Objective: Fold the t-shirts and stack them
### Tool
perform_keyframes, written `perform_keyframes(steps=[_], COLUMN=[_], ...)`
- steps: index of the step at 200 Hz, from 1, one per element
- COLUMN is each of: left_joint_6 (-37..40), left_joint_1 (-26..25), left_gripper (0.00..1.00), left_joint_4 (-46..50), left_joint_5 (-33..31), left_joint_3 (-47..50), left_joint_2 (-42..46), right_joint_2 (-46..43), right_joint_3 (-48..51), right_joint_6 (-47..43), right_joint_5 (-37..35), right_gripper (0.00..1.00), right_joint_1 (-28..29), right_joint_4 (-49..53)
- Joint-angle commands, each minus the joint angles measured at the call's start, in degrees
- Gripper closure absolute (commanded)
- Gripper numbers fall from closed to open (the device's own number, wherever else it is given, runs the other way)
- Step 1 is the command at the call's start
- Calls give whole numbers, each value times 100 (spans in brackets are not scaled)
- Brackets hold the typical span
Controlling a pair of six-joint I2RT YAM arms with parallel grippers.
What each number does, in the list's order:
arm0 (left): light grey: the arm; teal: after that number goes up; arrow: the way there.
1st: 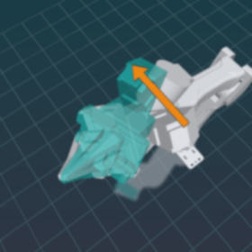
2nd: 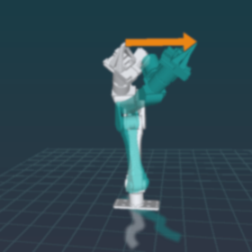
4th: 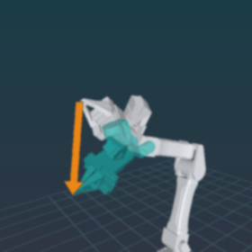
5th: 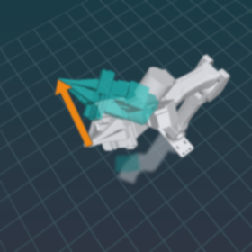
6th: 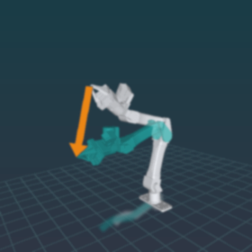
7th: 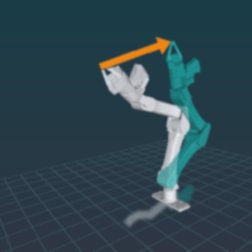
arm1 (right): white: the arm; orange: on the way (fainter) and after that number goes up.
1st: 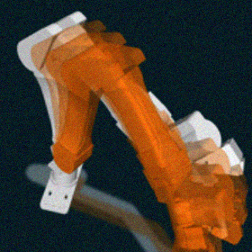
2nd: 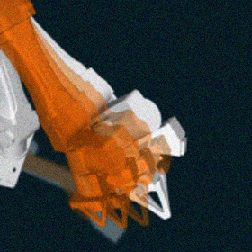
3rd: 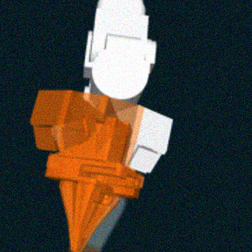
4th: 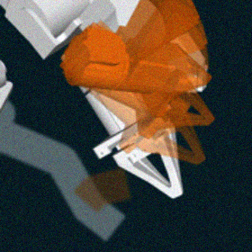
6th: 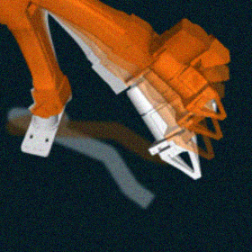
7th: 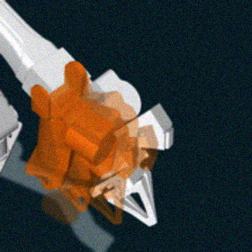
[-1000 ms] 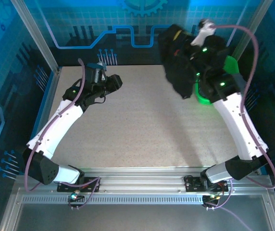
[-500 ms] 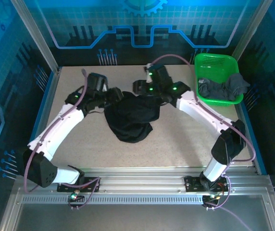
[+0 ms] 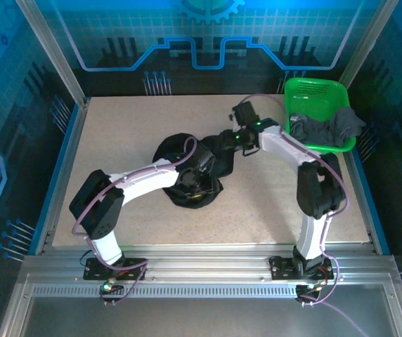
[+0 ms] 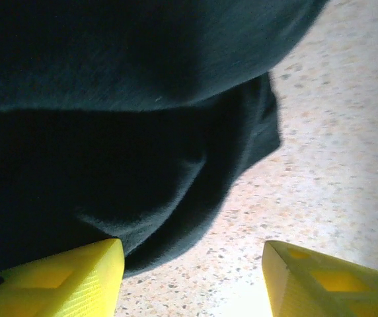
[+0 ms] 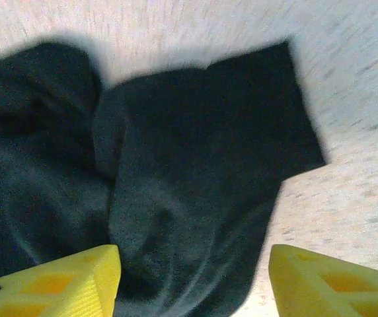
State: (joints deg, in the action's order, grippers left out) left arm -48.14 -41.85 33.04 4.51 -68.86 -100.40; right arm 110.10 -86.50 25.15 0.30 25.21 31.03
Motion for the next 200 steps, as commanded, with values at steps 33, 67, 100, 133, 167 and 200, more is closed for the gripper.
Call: perform_keyframes(steps=[33, 67, 100, 133, 167, 200], left_joint_6=[-76, -18, 103, 100, -592, -1520], left_joint_1=[-154, 191, 690, 1047, 1056, 1062], left_gripper=[75, 100, 100, 100, 41, 28], left_joint_4=[757, 881, 1029, 1087, 850, -71], left_joint_5=[-1407, -1741, -1937, -1714, -981, -360], left_joint_3=[33, 272, 567, 759, 975, 1557], left_joint_2=[-165, 74, 838, 1348, 1618, 1484], right_joint_2=[578, 395, -400, -955, -1360, -1585], right_joint_3=[-30, -117, -269, -580, -834, -903], right_joint_6=[474, 752, 729, 704, 810, 751], right_joint_5=[204, 89, -37, -215, -497, -535], right_gripper=[63, 100, 100, 100, 100, 100], right_joint_1=[355, 104, -34, -83, -190, -302], right_joint_4=[92, 71, 237, 824, 1346, 1529])
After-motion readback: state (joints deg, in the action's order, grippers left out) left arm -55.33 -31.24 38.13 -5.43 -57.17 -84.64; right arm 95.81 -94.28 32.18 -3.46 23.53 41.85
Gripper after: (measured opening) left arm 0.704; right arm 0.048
